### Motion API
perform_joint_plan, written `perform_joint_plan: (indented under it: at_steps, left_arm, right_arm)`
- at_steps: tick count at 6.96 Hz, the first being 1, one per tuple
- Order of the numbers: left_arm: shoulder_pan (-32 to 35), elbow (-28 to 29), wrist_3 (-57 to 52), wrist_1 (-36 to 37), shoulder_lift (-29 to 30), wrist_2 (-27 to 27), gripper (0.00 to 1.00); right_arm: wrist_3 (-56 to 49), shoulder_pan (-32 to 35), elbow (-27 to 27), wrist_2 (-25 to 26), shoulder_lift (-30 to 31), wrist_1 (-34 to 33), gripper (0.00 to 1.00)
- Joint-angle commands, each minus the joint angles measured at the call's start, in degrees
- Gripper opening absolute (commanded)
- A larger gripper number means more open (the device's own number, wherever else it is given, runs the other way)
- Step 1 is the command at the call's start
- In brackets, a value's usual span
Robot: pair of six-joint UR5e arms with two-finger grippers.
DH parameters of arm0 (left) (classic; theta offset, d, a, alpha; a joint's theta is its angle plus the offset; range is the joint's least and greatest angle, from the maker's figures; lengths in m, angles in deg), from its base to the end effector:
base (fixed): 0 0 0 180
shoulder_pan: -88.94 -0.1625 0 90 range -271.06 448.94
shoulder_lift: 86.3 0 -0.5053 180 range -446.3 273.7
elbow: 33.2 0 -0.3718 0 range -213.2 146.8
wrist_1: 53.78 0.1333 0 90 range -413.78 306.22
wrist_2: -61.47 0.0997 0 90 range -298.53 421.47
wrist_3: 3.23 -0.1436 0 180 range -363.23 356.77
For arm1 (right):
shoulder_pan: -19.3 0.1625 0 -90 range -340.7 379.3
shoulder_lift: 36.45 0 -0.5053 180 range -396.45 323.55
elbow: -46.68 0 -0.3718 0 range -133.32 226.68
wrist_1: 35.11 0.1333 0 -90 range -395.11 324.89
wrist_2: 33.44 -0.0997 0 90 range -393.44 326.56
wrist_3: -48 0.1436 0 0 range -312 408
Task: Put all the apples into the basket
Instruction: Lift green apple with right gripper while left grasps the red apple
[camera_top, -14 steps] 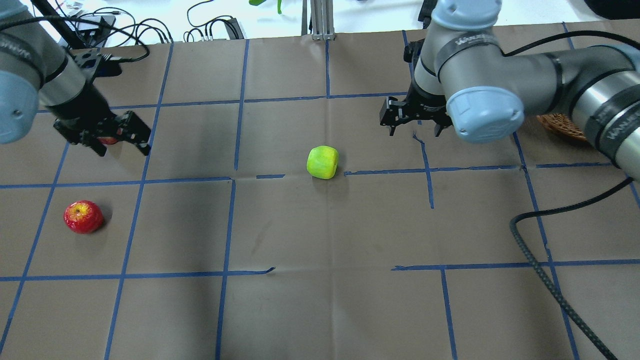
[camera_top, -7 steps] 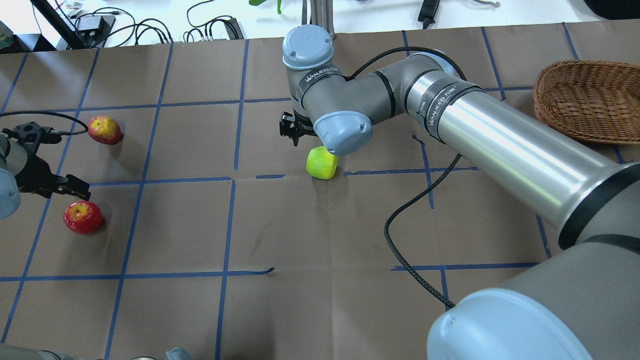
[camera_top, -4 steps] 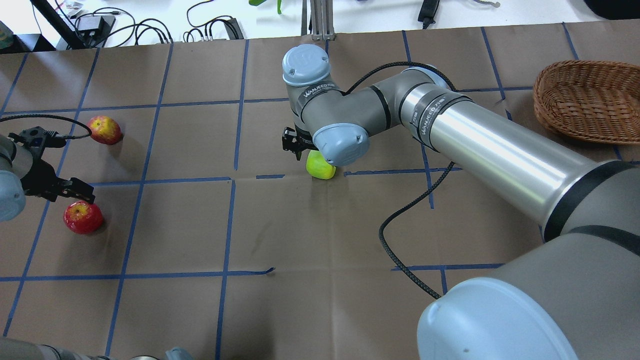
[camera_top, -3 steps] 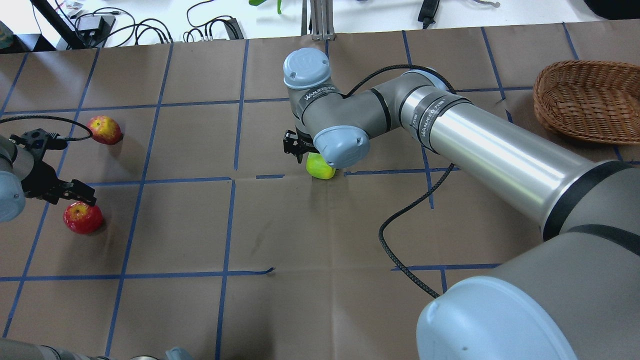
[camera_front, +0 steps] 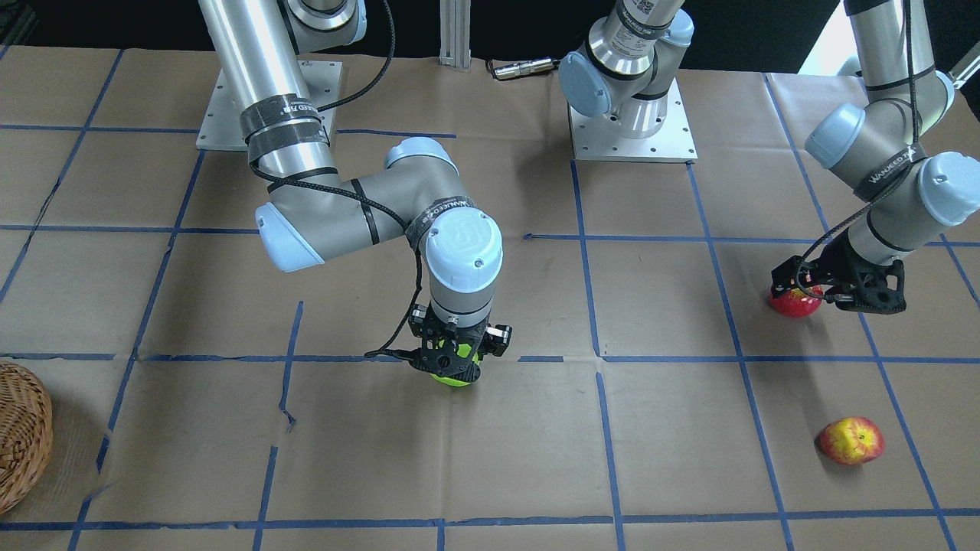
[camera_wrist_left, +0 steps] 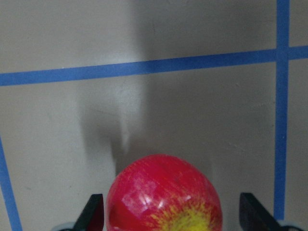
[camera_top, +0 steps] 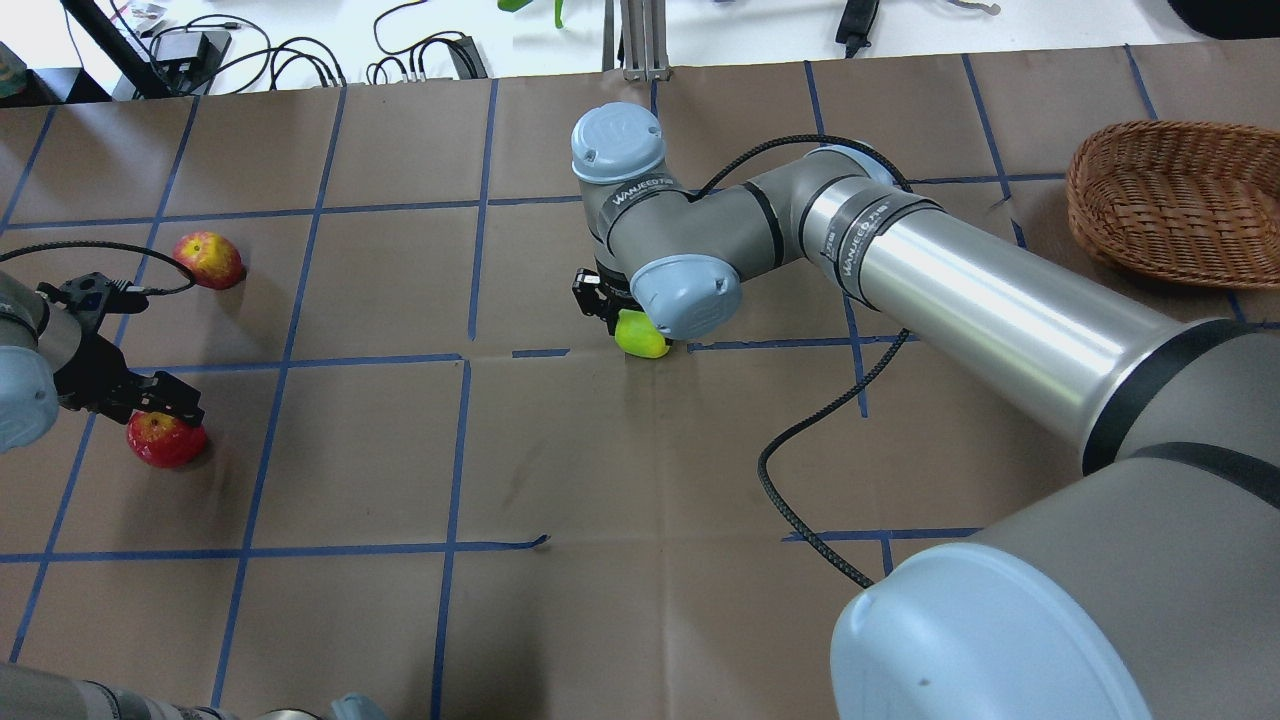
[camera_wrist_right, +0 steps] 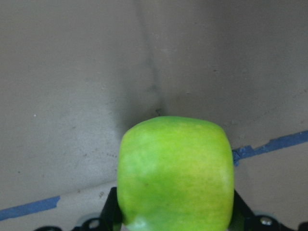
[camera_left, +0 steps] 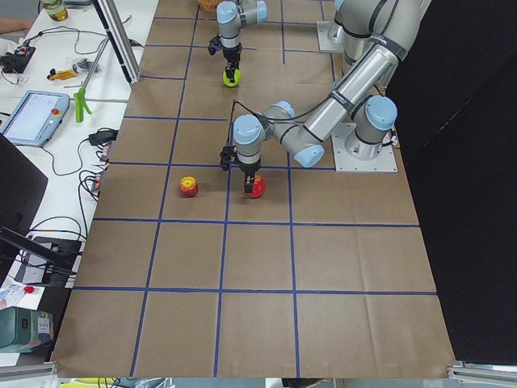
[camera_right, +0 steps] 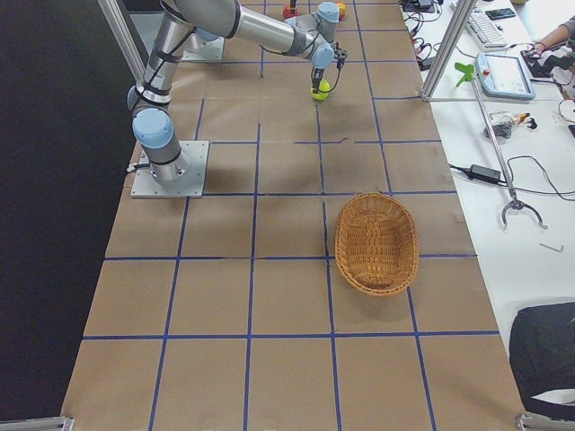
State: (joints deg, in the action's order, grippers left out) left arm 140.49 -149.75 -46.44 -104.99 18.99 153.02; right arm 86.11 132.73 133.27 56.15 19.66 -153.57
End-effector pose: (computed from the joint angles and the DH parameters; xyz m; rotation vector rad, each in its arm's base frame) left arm 0.2109 -0.4737 0.2533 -0.1309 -3.1232 -0.0906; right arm 0.4003 -0.5859 0.2463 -0.4000 -3.1036 -0.0531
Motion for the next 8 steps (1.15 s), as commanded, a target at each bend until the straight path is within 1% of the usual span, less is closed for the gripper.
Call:
perform_joint_plan:
  at_steps: [1, 2, 3, 4, 5, 6, 7, 8]
  left_arm:
    - [-1.09, 0.18, -0.12, 0.23, 2.19, 1.17, 0.85]
    - [-1.1, 0.71, 0.23, 0.23, 2.19, 1.27, 0.63]
    - [-0.93, 0.54, 1.54, -0.29, 1.24, 2.14, 0.45]
    - [-0.32, 0.89, 3.29, -3.16, 0.18, 3.54, 0.33]
    - [1.34, 1.85, 4.18, -7.98, -4.61, 3.03, 0.31]
    - [8.23, 3.42, 9.06, -14.64, -11.53, 1.89, 0.31]
    - [19.96, 6.05, 15.55, -19.32, -15.69, 1.53, 0.31]
    - [30.69, 9.47, 16.57, -20.76, -14.43, 2.4, 0.32]
  right_arm:
    - [-1.97, -1.62, -0.8, 0.06, 1.44, 0.33, 0.15]
    - [-8.77, -6.16, -0.2, 0.06, 4.24, 2.59, 0.14]
    - [-18.24, -12.29, -0.1, -0.03, 7.4, 7.49, 0.14]
    - [-27.91, -19.14, -0.1, -0.03, 9.61, 10.41, 0.14]
    - [-37.49, -25.65, -0.19, 0.06, 10.5, 12.18, 0.14]
    - [-46.63, -32.5, -0.36, 0.15, 11.38, 12.63, 0.13]
    - [-58.21, -38.75, -0.54, 1.54, 11.47, 12.11, 0.13]
    - [-70.07, -44.29, -1.06, 1.56, 10.87, 11.06, 0.13]
